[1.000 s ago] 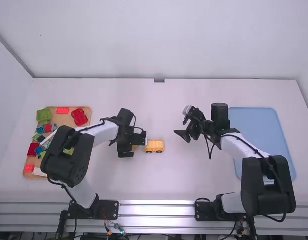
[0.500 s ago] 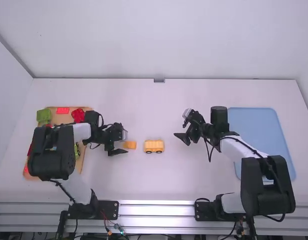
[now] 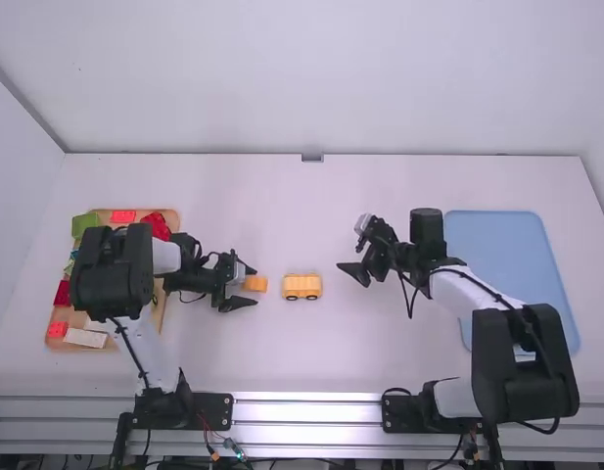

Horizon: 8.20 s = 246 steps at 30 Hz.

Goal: Assemble lego blocks to make yellow taxi

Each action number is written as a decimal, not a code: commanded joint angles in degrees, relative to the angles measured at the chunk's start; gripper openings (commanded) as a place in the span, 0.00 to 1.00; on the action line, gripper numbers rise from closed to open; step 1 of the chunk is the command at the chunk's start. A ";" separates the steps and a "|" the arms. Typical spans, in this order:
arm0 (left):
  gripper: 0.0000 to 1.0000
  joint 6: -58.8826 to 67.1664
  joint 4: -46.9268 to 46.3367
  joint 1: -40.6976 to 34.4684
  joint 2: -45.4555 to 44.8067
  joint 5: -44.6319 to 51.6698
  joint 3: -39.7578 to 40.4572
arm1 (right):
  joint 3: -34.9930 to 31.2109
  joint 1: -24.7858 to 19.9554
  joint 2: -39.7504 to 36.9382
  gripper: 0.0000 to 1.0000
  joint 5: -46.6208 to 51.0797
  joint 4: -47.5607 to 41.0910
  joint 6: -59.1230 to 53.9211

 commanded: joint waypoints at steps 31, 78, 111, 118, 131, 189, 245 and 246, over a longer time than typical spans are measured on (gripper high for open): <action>0.33 0.17 2.29 -1.49 0.87 -5.35 -0.11 | -0.44 0.15 -1.25 0.99 -0.74 -0.85 -0.15; 0.02 -22.40 10.60 -10.93 -14.36 -4.46 -3.58 | -0.31 8.13 30.49 0.99 -16.87 25.94 -9.18; 0.02 -40.98 25.68 -23.78 -12.72 -4.96 -5.05 | 2.69 13.64 37.92 0.96 -12.46 33.22 -6.21; 0.02 -40.98 25.33 -23.74 -12.24 -8.44 -5.05 | 2.64 13.99 37.92 0.93 -12.76 33.40 -7.06; 0.02 -43.23 31.36 -23.74 -8.13 -6.62 -5.03 | 2.64 14.03 37.92 0.44 -12.92 32.41 -7.56; 0.24 -44.00 25.86 -31.23 -6.32 -24.87 -5.20 | 2.64 13.99 37.92 0.41 -12.55 32.13 -7.50; 0.99 -70.31 29.44 -2.60 -29.79 -28.41 -10.05 | -2.01 10.16 25.40 0.99 0.33 23.37 0.04; 0.99 -73.46 30.14 -2.45 -31.30 -31.12 -10.67 | -2.91 10.16 23.34 0.99 2.14 22.27 0.04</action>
